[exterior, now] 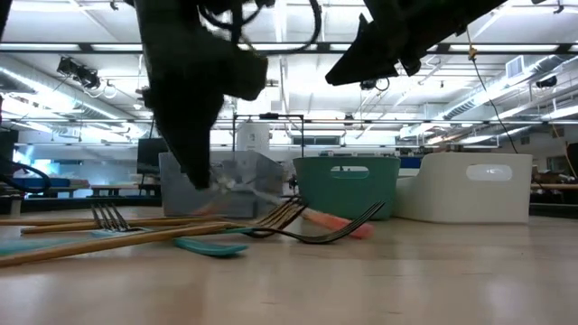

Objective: Sort silverware by color (type)
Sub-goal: Put the blue fork into the green bin

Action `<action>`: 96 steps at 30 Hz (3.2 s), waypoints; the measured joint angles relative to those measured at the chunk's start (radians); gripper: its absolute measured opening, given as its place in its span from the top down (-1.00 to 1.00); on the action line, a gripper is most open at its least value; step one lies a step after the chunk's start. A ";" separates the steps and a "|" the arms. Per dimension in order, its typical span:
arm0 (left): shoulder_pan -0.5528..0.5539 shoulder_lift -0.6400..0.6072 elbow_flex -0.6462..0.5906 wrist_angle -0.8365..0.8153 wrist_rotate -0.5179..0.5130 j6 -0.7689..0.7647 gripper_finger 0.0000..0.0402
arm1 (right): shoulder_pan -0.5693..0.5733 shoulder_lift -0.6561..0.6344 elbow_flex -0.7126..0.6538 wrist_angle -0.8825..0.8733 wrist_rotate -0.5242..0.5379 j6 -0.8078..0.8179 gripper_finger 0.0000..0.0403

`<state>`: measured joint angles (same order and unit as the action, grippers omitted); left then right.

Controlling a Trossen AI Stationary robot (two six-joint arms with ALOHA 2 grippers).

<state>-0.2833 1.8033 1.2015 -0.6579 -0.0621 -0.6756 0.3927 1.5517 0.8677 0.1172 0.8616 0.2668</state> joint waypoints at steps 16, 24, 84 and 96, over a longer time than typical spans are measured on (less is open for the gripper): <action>0.048 -0.045 0.002 -0.033 0.069 0.037 0.88 | 0.000 0.000 0.000 0.002 0.000 0.001 0.59; 0.069 -0.080 0.003 -0.083 0.069 0.054 0.88 | 0.000 0.000 0.000 0.003 0.000 0.000 0.59; 0.283 -0.117 0.040 0.315 -0.065 0.198 0.88 | 0.090 -0.172 0.000 -0.531 0.211 0.400 0.59; 0.370 -0.083 0.040 0.534 -0.103 0.164 0.88 | 0.090 -0.172 0.000 -0.683 0.216 0.557 0.59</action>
<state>0.0866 1.7201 1.2411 -0.1236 -0.1649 -0.5114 0.4831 1.3800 0.8677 -0.5660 1.0780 0.8234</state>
